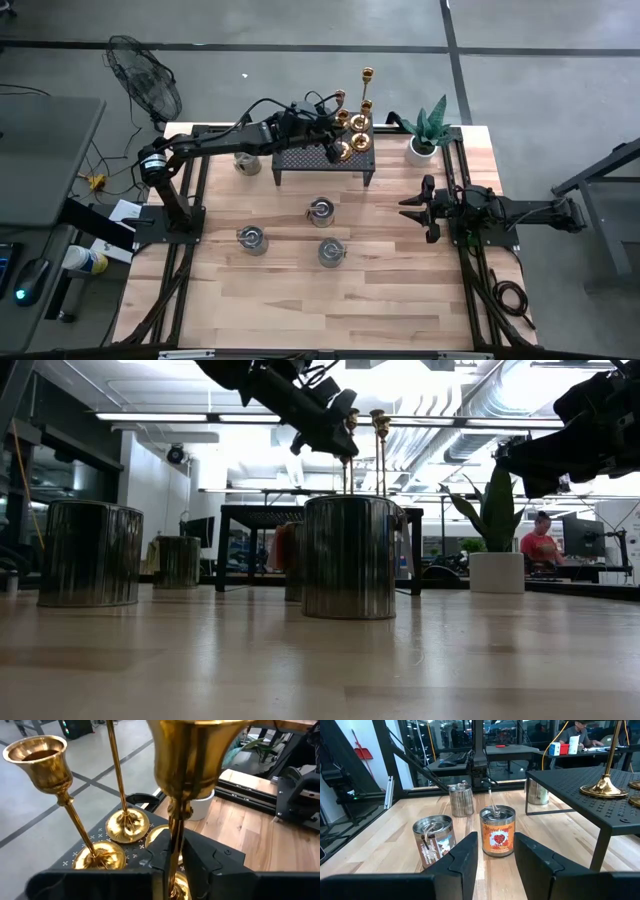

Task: Pick & Place candle stick holders
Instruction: Put the gold candle holder on the shelf, then put the scented candle on the shelf

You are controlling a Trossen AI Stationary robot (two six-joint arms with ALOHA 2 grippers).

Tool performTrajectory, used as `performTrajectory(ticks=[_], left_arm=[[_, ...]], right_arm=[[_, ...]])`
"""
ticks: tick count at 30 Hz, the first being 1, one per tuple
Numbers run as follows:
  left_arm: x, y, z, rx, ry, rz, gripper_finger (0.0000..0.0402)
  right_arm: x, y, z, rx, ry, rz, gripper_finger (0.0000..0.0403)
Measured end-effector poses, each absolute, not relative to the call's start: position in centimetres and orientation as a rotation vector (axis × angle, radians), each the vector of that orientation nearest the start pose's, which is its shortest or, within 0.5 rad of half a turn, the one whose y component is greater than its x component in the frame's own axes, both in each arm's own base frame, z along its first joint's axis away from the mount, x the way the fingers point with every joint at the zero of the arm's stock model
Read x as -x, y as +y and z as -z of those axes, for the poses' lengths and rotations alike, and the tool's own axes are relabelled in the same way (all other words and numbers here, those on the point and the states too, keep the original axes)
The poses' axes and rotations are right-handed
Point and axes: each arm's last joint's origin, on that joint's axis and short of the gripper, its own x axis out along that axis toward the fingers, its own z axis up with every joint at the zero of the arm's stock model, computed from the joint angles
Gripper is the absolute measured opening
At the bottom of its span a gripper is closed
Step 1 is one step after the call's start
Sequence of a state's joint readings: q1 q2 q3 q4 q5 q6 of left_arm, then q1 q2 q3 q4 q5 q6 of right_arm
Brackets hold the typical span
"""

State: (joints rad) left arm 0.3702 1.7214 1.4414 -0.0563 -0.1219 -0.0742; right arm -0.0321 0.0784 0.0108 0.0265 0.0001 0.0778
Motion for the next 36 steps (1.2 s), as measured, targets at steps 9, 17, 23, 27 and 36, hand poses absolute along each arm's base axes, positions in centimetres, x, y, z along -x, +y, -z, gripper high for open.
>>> performTrajectory(ticks=[9, 17, 23, 27, 36], left_arm=[[-37.4, 14.9, -32.3, 0.111, 0.314, -0.500, 0.0116], [-37.4, 14.9, -32.3, 0.091, 0.325, -0.496, 0.0124], [-36.8, 14.1, -33.2, 0.060, 0.328, -0.479, 0.0124], [-36.6, 13.5, -33.6, 0.021, 0.339, -0.456, 0.0124], [-35.2, 12.3, -33.7, 0.028, 0.444, -0.459, 0.0124]], right_arm=[[-10.2, -0.3, -16.4, -0.078, 0.040, 0.034, 0.0117], [-10.2, -0.3, -16.3, -0.078, 0.040, 0.034, 0.0117], [-10.2, -0.3, -16.3, -0.078, 0.040, 0.034, 0.0117], [-10.2, -0.3, -16.3, -0.078, 0.040, 0.034, 0.0117], [-10.2, -0.3, -16.3, -0.078, 0.040, 0.034, 0.0117]])
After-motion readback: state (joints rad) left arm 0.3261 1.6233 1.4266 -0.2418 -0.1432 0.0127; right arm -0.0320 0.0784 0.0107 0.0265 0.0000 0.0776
